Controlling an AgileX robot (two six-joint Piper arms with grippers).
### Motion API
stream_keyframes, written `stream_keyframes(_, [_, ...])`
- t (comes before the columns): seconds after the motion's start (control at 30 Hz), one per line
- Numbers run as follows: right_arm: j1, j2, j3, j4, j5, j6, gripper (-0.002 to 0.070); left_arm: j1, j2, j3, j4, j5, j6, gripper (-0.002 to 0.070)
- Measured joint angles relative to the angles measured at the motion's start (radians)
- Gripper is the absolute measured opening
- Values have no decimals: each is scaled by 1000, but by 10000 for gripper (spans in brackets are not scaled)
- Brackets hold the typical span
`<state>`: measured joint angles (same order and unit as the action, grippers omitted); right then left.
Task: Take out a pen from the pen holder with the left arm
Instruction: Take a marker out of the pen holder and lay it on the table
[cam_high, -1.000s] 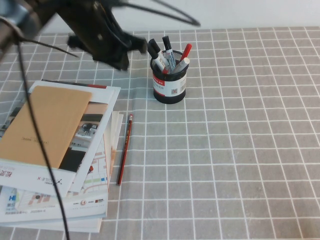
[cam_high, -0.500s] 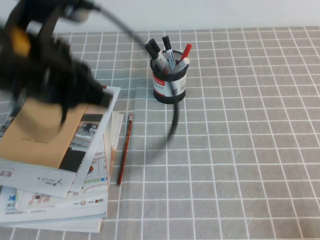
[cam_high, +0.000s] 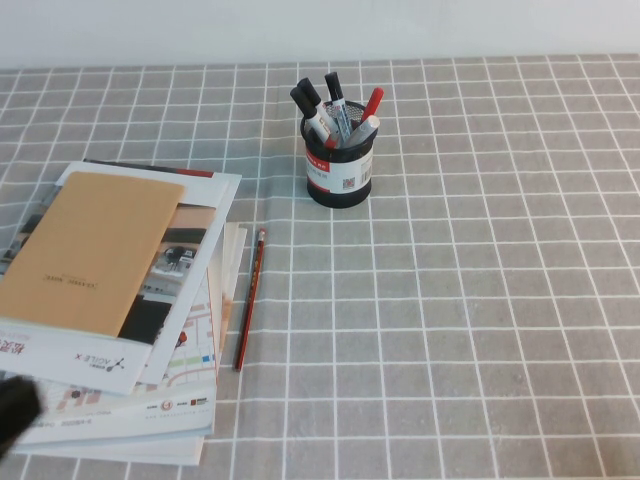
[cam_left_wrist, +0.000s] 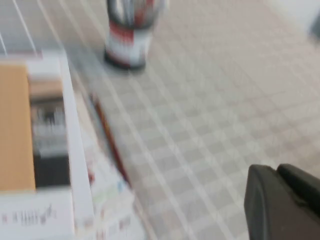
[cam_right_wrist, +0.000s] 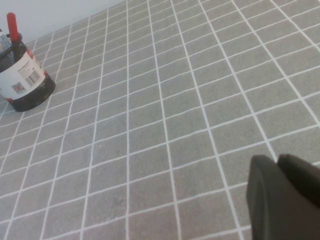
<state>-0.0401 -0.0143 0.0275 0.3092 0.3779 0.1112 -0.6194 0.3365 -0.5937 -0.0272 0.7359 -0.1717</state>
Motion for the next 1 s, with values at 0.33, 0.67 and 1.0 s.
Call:
stream_keyframes(0.33, [0,0,0,0,0,0,-13,-1,-319,189,120,-139,-116,0])
stream_keyframes(0.67, [0,0,0,2,0,0,-13,77,-320,291,221,-198,-109,0])
stream_keyframes(1.0, [0,0,0,5,0,0,-13,407,-339,499,176,-327,-106,0])
